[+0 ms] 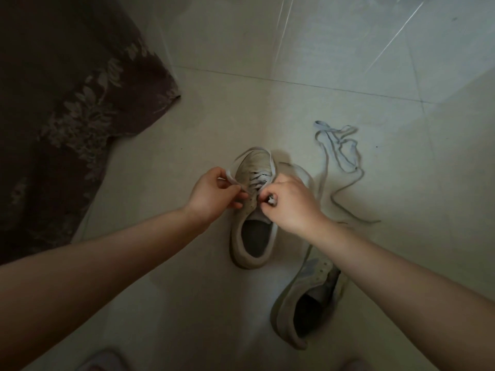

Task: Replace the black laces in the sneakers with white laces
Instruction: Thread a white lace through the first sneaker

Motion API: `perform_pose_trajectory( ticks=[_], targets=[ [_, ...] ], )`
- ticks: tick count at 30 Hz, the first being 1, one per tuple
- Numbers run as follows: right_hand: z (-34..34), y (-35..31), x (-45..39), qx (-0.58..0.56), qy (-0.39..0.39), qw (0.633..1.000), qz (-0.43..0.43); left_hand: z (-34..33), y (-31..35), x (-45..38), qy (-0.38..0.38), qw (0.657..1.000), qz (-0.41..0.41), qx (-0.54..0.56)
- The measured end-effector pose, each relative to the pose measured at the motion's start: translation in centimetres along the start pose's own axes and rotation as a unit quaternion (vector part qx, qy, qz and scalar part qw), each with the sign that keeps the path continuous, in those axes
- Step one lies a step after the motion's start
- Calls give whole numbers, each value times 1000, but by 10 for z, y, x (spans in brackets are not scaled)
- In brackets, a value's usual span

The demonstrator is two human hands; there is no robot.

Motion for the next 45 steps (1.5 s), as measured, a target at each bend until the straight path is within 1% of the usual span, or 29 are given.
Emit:
perform_pose_trajectory(
  ticks=[2, 5, 7, 10, 13, 16, 24, 27, 31, 33, 35, 37, 39, 42, 45],
  targets=[
    [-3, -2, 1, 21, -1, 1000, 2, 1, -1, 2, -3, 1000, -3, -6],
    [-6, -4, 0, 52, 18, 998, 16, 2, -2, 1, 6, 999, -20, -47],
    [-6, -4, -1, 46, 35, 998, 18, 5, -4, 0, 29, 997, -36, -64],
    [-8, -3, -3, 32, 40, 999, 14, 8, -7, 0, 59, 994, -46, -78],
    [-8, -3, -3, 12, 51, 999, 11, 8, -11, 0, 69, 994, -41, -69],
    [-8, -2, -2, 3, 44, 999, 3, 7, -9, 0, 76, 993, -49, -72],
    [-8, -2, -4, -10, 43, 999, -2, 7, -15, -2, 72, 995, -40, -54],
    [-9, -1, -3, -24, 54, 998, 0, 5, -17, -1, 56, 995, -46, -70],
    [-15, 0, -3, -75, 61, 995, -16, -1, -20, 1, 47, 989, -78, -114],
    [-19, 1, -2, -96, 70, 993, -24, -2, -23, 0, 53, 993, -50, -97],
    [-23, 4, -2, -112, 77, 990, -40, -4, -26, -2, 52, 998, -1, -41],
    [-26, 6, -3, -127, 74, 987, -61, -6, -27, -4, 53, 998, 28, -17],
    [-26, 5, -5, -137, 61, 987, -66, -8, -25, -3, 40, 999, 13, -14],
    [-24, 1, -5, -153, 35, 986, -58, -14, -20, 5, -10, 998, -52, -45],
    [-15, 3, -5, -179, 37, 982, -43, -14, -19, 10, -15, 992, -99, -80]
  ],
)
Point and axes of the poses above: each hand's wrist, its own x-axis away from the middle knuckle, its own z-axis out of the back of the hand, y = z × x, the point moved 4 cm from there along -x, towards the middle knuckle, and after that the axes turned 1 degree about z, right-handed, at the moved point
